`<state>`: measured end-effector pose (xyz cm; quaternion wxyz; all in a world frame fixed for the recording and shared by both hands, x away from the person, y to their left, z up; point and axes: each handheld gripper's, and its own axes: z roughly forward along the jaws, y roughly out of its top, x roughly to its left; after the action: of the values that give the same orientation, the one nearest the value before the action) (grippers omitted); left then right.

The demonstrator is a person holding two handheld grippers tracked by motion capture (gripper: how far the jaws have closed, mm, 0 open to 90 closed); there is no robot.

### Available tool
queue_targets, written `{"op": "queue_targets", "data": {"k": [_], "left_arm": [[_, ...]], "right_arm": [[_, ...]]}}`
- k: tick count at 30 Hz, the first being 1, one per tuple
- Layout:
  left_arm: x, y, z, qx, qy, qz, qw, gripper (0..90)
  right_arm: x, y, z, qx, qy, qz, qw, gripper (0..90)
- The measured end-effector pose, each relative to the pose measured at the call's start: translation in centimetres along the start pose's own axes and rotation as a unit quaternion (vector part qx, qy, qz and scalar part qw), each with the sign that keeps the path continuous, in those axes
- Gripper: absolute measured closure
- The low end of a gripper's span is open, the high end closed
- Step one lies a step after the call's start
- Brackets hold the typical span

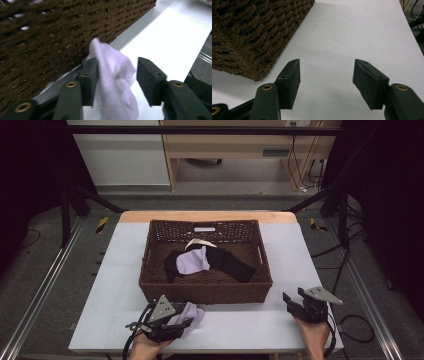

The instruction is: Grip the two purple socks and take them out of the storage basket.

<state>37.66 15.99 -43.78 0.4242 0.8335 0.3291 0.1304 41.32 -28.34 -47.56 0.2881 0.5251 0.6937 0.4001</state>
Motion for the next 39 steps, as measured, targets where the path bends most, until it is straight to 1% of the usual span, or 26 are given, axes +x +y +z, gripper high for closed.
{"op": "queue_targets", "data": {"k": [4, 7, 9, 11, 15, 18, 20, 23, 28, 32, 34, 35, 37, 39], "left_arm": [[-0.1, 0.6, -0.9, -0.014, 0.002, -0.003, 0.9999, 43.9], [-0.1, 1.2, -1.8, -0.032, 0.007, -0.005, 0.9995, 42.4], [0.0, 1.5, -2.2, -0.039, 0.009, -0.008, 0.9992, 42.2], [0.1, 2.0, -2.7, -0.049, 0.011, -0.01, 0.9987, 42.0], [0.2, 3.4, -3.8, -0.072, 0.018, -0.005, 0.9972, 41.4], [0.3, 4.7, -4.5, -0.092, 0.024, 0.003, 0.9954, 41.2], [0.5, 5.6, -4.8, -0.103, 0.027, 0.003, 0.9943, 41.2], [1.2, 7.1, -4.8, -0.112, 0.028, -0.002, 0.9934, 41.0], [2.3, 9.6, -4.7, -0.125, 0.046, 0.0, 0.9911, 41.4], [3.4, 11.6, -4.2, -0.132, 0.057, -0.005, 0.9896, 42.8], [3.9, 12.3, -3.8, -0.129, 0.057, -0.011, 0.9899, 43.2], [4.3, 12.8, -3.4, -0.128, 0.055, -0.02, 0.99, 43.7], [4.8, 13.4, -2.7, -0.121, 0.069, -0.021, 0.99, 44.7], [5.3, 13.9, -1.9, -0.115, 0.076, -0.022, 0.9902, 45.9]], "right_arm": [[0.0, 0.0, 0.0, 0.0, 0.0, 0.0, 1.0, 39.0], [0.0, 0.0, 0.0, 0.0, 0.0, 0.0, 1.0, 39.0], [0.0, 0.0, 0.0, 0.0, 0.0, 0.0, 1.0, 39.0], [-0.1, 0.0, 0.0, -0.003, 0.002, 0.004, 1.0, 39.0], [-0.1, 0.0, 0.0, 0.001, 0.004, 0.005, 1.0, 39.2], [0.1, -0.1, 0.2, 0.007, 0.005, 0.0, 1.0, 39.4], [0.2, -0.1, 0.2, 0.008, 0.008, 0.0, 0.9999, 39.8], [0.2, -0.1, 0.2, 0.008, 0.008, 0.0, 0.9999, 40.9], [0.1, -0.1, 0.2, 0.008, 0.009, 0.001, 0.9999, 42.4], [0.1, -0.1, 0.2, 0.009, 0.01, 0.001, 0.9999, 43.5], [0.1, 0.0, 0.2, 0.009, 0.012, 0.0, 0.9999, 43.9], [0.1, 0.0, 0.2, 0.009, 0.012, 0.001, 0.9999, 44.2], [0.1, 0.0, 0.3, 0.008, 0.012, -0.002, 0.9999, 44.6], [0.1, 0.0, 0.3, 0.008, 0.013, -0.002, 0.9999, 45.0]]}}
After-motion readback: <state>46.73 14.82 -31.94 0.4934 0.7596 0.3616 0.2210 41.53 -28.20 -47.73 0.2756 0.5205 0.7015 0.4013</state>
